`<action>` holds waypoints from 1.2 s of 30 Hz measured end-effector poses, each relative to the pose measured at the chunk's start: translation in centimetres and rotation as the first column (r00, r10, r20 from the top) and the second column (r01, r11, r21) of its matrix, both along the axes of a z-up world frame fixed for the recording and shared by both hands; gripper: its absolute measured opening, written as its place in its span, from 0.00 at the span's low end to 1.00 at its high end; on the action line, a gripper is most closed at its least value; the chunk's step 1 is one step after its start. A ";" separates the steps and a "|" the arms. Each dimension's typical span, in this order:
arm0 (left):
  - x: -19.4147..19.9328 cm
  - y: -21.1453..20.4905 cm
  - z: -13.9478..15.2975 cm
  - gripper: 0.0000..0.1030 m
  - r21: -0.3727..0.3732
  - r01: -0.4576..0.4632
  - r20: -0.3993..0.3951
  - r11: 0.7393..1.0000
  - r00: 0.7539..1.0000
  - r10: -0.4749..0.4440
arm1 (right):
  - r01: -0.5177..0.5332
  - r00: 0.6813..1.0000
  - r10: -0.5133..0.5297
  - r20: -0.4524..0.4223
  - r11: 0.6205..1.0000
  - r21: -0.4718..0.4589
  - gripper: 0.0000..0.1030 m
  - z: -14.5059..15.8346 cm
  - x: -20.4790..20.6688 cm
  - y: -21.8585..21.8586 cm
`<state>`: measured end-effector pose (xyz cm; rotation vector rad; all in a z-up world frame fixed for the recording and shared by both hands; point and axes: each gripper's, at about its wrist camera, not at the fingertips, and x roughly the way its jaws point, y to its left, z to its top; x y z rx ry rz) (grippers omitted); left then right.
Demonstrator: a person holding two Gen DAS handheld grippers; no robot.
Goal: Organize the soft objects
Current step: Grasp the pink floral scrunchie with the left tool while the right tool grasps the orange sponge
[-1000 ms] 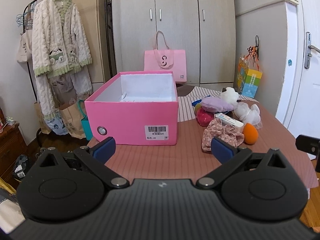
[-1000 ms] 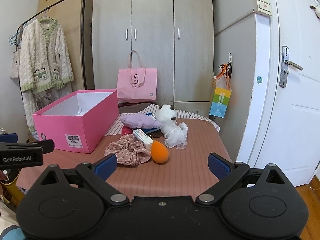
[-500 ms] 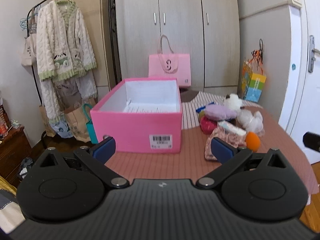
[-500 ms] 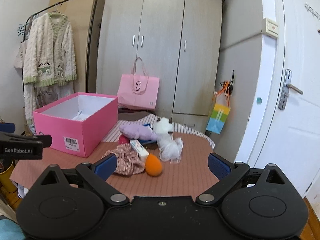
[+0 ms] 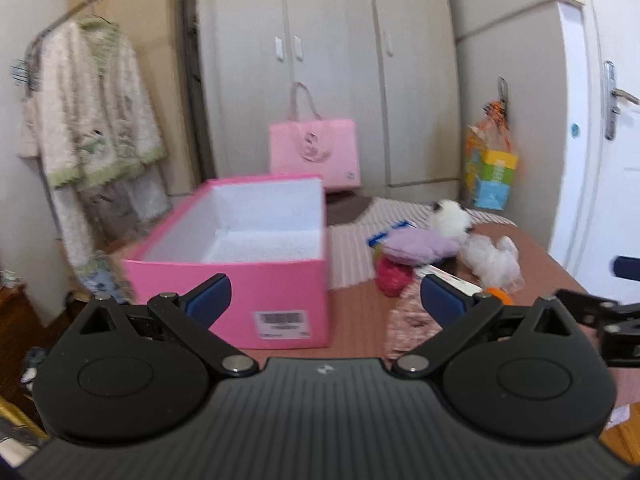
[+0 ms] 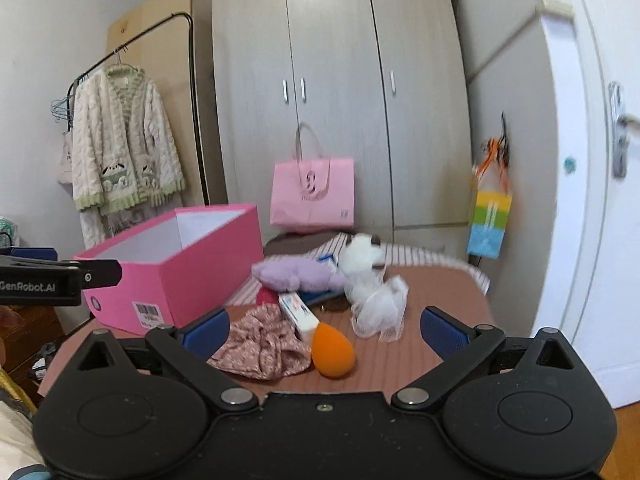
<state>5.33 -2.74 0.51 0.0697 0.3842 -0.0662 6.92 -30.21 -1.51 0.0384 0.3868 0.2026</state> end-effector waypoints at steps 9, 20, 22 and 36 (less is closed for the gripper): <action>3.7 -3.0 -3.1 0.96 -0.041 0.133 -0.002 0.990 0.991 -0.133 | -0.088 0.996 0.083 -0.042 0.987 -0.134 0.87 -4.0 4.4 0.6; 9.3 -5.3 -7.6 0.77 -0.089 0.244 -0.101 0.966 0.962 -0.253 | -0.144 0.984 0.140 -0.106 0.989 -0.036 0.73 -7.8 8.3 -0.5; 10.2 -5.7 -8.8 0.69 -0.067 0.263 -0.114 0.962 0.956 -0.269 | -0.167 0.982 0.162 -0.100 0.985 -0.044 0.70 -8.1 8.5 -0.3; 11.3 -5.8 -11.1 0.64 -0.065 0.192 -0.177 0.979 0.964 -0.201 | -0.206 0.973 0.208 -0.094 0.978 0.035 0.61 -8.9 8.9 -1.5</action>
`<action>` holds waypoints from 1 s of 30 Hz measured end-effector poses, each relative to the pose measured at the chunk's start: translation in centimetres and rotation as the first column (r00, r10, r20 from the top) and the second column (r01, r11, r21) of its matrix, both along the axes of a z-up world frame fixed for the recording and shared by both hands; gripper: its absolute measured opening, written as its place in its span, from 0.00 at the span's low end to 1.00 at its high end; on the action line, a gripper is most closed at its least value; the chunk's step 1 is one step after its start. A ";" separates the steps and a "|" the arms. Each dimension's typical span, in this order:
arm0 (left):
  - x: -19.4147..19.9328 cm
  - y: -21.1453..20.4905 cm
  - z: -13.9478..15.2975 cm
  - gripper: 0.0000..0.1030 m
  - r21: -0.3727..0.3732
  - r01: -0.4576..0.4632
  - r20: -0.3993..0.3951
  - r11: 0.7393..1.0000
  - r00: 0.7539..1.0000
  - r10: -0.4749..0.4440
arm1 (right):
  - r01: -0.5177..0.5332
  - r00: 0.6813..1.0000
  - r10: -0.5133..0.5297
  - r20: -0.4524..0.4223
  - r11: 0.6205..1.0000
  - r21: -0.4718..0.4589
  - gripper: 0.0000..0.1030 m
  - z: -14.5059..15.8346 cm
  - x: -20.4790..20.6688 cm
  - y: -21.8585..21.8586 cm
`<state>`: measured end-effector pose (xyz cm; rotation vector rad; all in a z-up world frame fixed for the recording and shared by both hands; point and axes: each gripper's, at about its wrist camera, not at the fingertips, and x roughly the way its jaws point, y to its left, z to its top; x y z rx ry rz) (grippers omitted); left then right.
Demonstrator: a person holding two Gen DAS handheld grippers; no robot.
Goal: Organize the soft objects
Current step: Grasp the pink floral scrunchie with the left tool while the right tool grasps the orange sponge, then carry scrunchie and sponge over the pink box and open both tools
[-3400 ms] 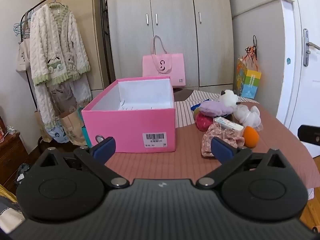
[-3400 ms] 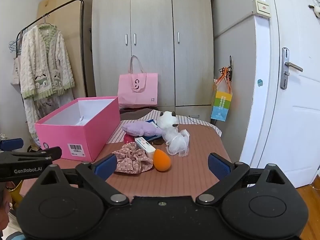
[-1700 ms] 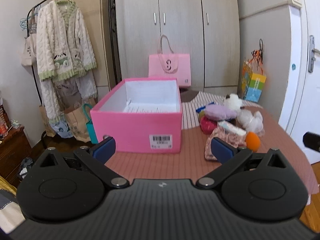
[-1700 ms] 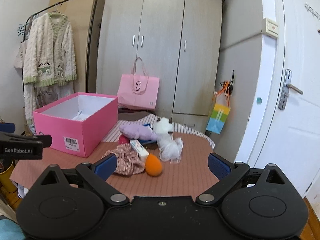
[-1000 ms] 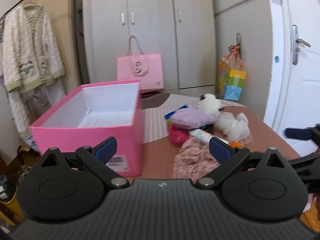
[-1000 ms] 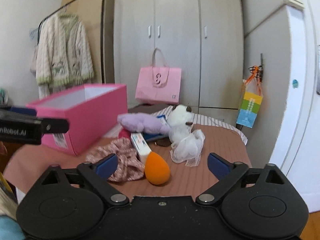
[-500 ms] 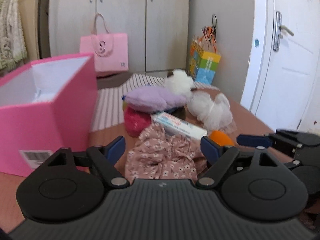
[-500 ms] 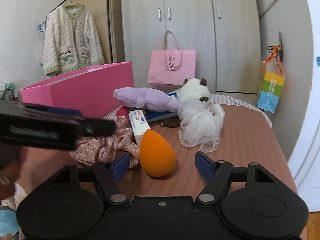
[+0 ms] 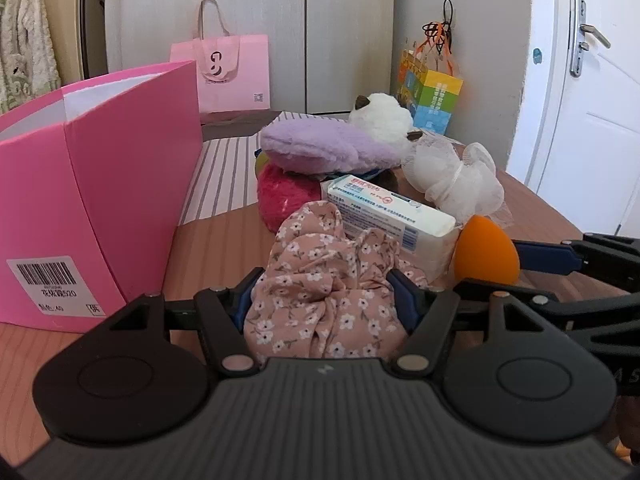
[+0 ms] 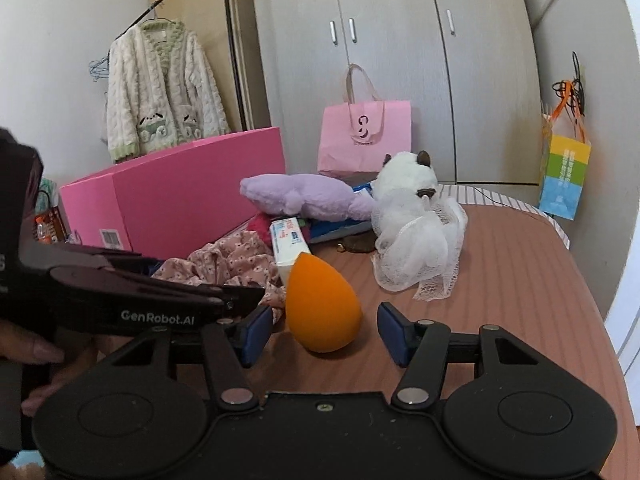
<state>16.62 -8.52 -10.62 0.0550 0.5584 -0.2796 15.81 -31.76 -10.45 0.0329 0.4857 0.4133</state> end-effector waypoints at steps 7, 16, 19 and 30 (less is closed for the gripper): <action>-0.3 0.0 0.0 0.60 0.009 0.000 0.021 1.000 1.000 -0.001 | 0.002 1.000 -0.002 -0.002 0.999 -0.045 0.48 -0.4 0.5 1.0; -1.9 0.2 -0.1 0.18 -0.043 -0.011 0.071 0.999 0.997 0.014 | 0.087 0.995 -0.085 0.045 0.995 -0.050 0.41 -0.8 -0.8 1.9; -2.2 0.8 0.3 0.18 -0.047 -0.017 0.074 0.999 0.997 0.021 | 0.116 0.992 -0.115 0.053 0.993 -0.027 0.41 -0.6 -1.4 1.8; -4.6 4.6 2.7 0.18 -0.103 -0.041 0.030 0.994 0.999 0.045 | 0.118 0.992 -0.115 0.053 0.991 -0.058 0.41 1.2 -3.7 3.7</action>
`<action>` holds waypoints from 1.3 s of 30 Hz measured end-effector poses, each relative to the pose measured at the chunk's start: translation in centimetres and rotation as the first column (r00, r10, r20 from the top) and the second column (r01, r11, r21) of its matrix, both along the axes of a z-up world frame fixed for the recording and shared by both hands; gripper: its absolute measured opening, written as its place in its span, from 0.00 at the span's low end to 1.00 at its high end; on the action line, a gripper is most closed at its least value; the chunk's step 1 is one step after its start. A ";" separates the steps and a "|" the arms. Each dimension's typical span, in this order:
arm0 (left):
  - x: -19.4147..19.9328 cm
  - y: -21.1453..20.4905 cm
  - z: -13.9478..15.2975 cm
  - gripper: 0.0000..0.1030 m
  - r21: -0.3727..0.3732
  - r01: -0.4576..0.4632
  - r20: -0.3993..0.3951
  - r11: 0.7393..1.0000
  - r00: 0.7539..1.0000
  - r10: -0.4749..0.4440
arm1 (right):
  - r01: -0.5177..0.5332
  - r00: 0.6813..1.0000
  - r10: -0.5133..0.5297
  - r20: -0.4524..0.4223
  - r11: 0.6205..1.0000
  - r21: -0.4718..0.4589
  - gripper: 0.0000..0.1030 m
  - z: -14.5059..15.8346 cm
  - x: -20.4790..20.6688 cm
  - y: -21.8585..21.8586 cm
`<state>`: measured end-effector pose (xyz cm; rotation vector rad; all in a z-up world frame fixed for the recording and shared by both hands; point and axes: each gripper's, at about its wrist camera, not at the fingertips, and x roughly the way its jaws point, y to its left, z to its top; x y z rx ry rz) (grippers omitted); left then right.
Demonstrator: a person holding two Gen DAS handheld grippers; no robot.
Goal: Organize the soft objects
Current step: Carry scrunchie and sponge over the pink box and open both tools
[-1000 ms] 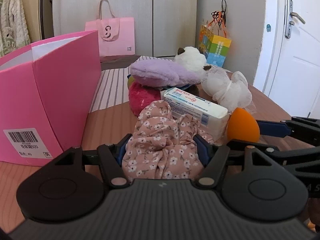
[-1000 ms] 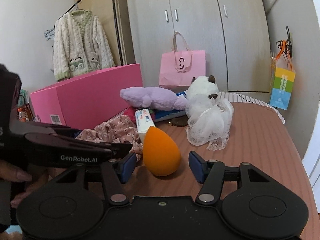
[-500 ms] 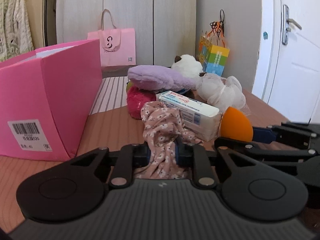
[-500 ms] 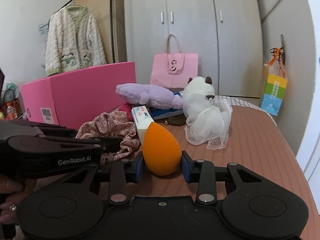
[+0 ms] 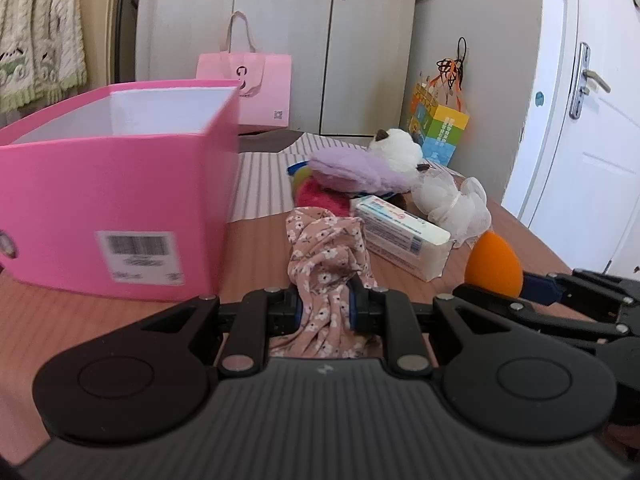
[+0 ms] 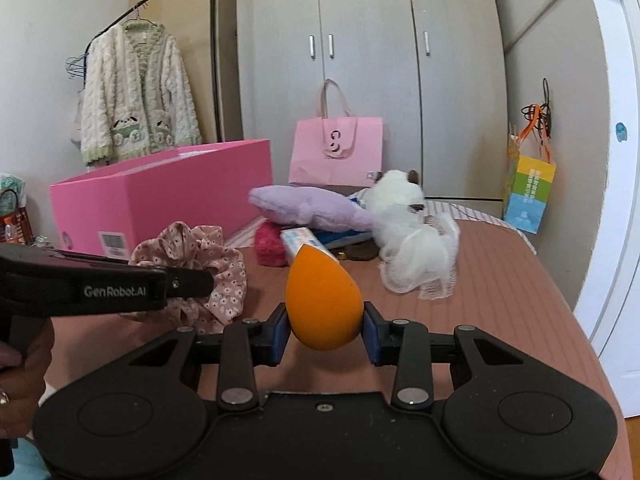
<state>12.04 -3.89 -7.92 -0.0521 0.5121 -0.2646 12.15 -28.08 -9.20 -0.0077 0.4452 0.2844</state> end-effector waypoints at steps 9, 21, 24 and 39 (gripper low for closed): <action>-3.5 5.2 1.4 0.17 0.003 -0.029 -0.042 1.000 0.999 0.029 | -0.189 0.980 0.193 -0.042 0.979 0.075 0.41 1.1 -1.8 3.1; -7.7 10.6 3.6 0.17 0.029 -0.026 -0.111 0.999 0.993 0.030 | -0.439 0.885 0.452 -0.117 0.891 0.118 0.41 3.7 -1.8 9.3; -7.6 11.7 5.4 0.18 0.037 -0.025 -0.092 0.999 0.995 0.028 | -0.460 0.876 0.471 -0.101 0.881 0.113 0.41 5.0 -1.3 10.7; 6.5 14.4 14.9 0.17 0.030 0.025 -0.018 0.999 1.000 -0.024 | -0.524 0.850 0.518 -0.094 0.849 -0.063 0.41 13.5 11.8 15.4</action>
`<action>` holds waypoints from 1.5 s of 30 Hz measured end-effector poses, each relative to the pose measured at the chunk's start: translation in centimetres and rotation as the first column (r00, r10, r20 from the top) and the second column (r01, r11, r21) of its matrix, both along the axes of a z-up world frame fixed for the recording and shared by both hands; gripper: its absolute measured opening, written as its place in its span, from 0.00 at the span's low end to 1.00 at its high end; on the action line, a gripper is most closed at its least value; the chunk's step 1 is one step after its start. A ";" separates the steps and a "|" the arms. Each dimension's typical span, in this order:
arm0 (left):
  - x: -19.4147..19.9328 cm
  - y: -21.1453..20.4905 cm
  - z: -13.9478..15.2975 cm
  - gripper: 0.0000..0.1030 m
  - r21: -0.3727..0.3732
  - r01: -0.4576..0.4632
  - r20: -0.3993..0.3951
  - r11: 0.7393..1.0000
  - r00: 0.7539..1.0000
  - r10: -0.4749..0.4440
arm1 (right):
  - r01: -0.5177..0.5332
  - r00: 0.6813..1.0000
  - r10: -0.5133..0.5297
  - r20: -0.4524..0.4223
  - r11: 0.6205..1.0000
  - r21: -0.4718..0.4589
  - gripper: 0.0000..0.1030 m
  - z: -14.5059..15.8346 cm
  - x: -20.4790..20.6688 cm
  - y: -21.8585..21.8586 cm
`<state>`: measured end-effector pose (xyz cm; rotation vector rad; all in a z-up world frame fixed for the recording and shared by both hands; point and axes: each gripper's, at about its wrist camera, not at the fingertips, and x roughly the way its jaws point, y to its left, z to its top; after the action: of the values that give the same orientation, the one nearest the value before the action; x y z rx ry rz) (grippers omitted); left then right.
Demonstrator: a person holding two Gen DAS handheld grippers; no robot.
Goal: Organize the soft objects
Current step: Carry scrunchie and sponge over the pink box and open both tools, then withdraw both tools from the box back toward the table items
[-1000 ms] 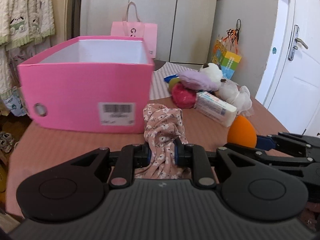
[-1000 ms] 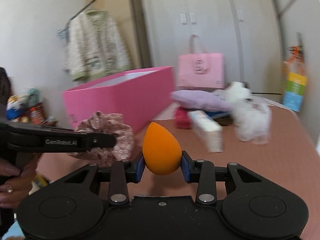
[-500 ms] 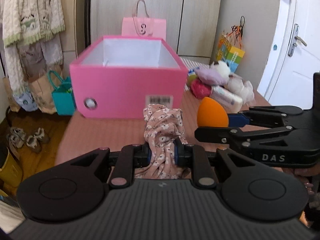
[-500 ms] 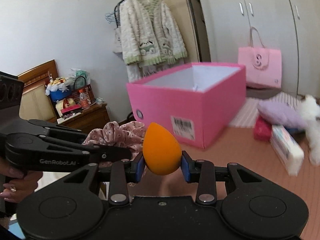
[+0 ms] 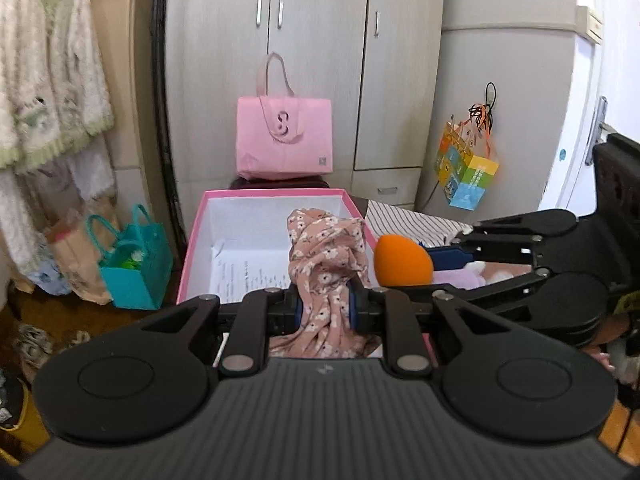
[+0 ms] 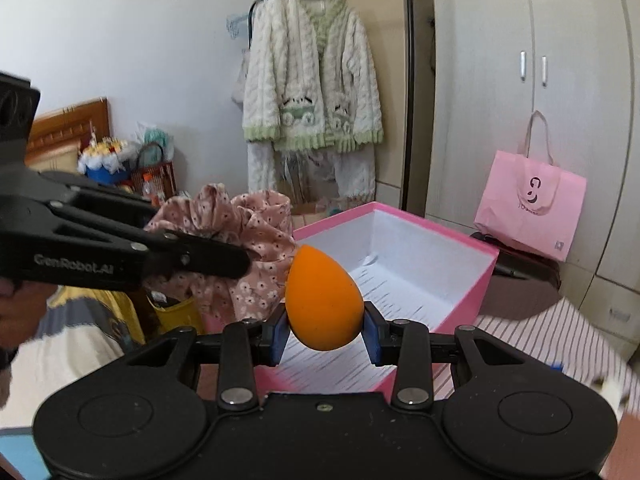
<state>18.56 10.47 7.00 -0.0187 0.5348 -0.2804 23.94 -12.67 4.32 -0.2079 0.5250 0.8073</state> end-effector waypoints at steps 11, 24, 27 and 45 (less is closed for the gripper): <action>16.4 2.3 -4.8 0.17 -0.109 -0.083 -0.268 0.991 0.962 0.051 | 0.000 0.995 -0.022 -0.094 0.976 -0.219 0.41 -2.9 12.3 4.2; 22.4 1.2 -8.2 0.18 -0.054 -0.136 -0.360 0.989 0.927 0.107 | -0.060 0.993 0.011 -0.122 0.913 -0.404 0.42 -6.1 18.0 8.1; 22.6 1.4 -8.3 0.21 -0.057 -0.138 -0.363 0.989 0.925 0.108 | -0.073 0.993 0.024 -0.118 0.900 -0.429 0.42 -6.2 18.5 8.5; 15.4 1.5 -2.2 0.62 0.023 -0.092 -0.120 0.995 0.988 0.094 | -0.065 0.997 0.051 -0.049 0.930 -0.362 0.74 -3.2 14.3 7.4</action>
<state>33.95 11.93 4.84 -0.0439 0.6546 -0.1842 38.24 -5.26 1.10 -0.5529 0.7073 0.7678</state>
